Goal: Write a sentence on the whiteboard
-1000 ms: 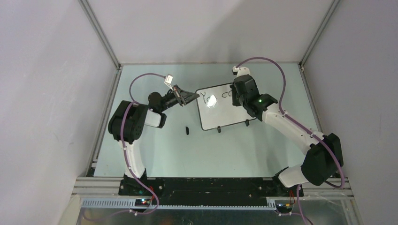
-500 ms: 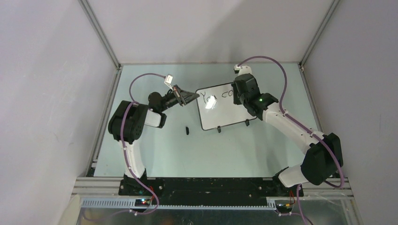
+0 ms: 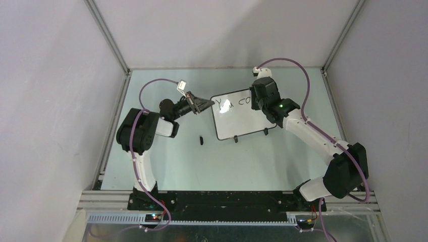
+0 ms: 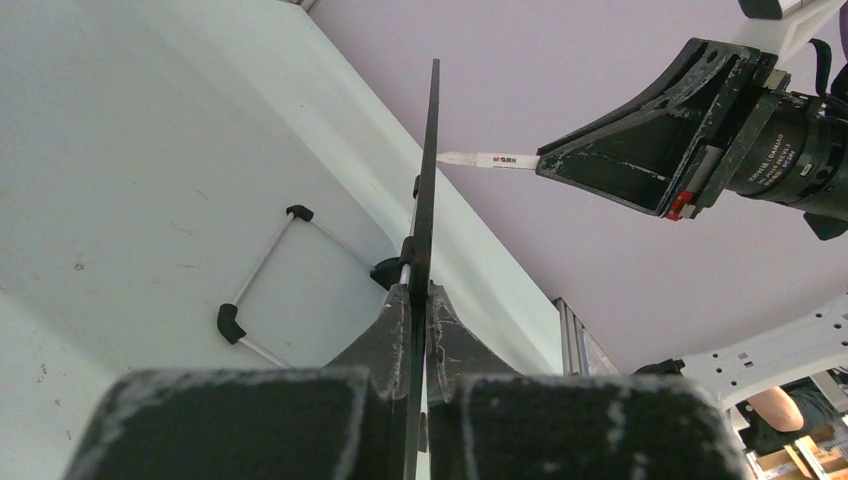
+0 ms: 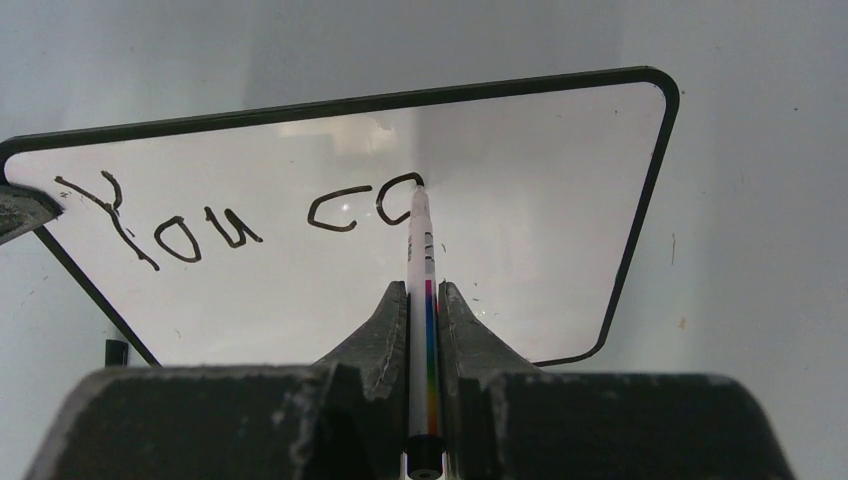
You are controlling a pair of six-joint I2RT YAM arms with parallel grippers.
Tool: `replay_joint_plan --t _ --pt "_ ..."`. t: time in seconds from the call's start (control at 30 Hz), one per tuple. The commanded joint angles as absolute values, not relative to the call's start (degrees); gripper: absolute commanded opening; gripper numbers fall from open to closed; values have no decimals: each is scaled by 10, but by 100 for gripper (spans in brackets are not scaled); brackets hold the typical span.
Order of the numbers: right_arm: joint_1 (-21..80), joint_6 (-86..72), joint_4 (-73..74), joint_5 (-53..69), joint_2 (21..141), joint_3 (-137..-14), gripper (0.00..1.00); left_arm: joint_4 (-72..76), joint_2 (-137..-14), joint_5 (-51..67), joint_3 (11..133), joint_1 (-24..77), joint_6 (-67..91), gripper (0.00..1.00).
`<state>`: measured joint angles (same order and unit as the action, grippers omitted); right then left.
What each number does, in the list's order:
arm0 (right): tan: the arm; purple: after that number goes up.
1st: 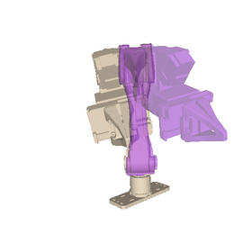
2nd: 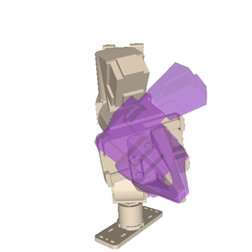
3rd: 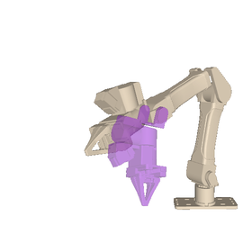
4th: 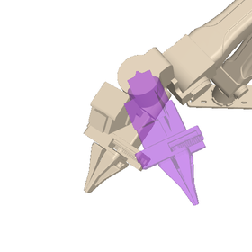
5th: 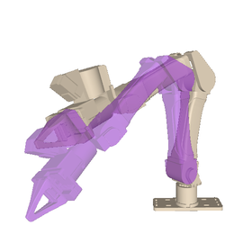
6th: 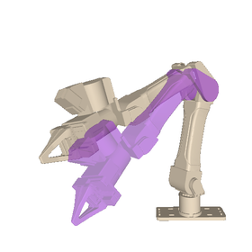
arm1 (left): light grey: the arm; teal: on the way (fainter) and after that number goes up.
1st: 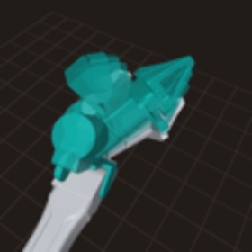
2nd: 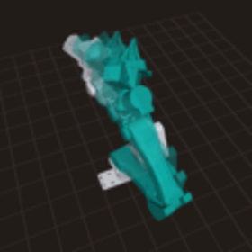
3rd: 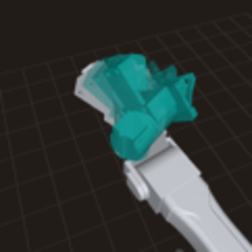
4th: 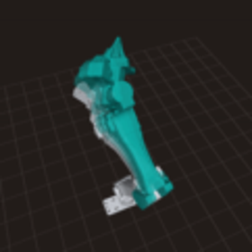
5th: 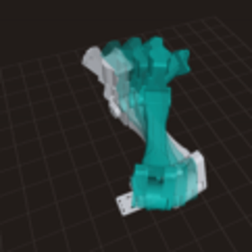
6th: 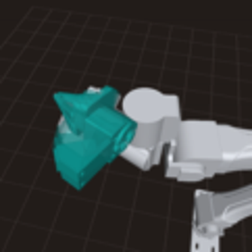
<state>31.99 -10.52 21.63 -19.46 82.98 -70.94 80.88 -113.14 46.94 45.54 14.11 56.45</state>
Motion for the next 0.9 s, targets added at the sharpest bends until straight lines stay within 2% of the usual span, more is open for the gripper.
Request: replay_joint_plan --t 0.0,0.87 --pt "317 -105 198 -209 831 -735 0 834 -1100 481 457 145 562 0" --pt "320 -118 235 -217 820 -703 0 834 -1099 480 456 145 562 0"
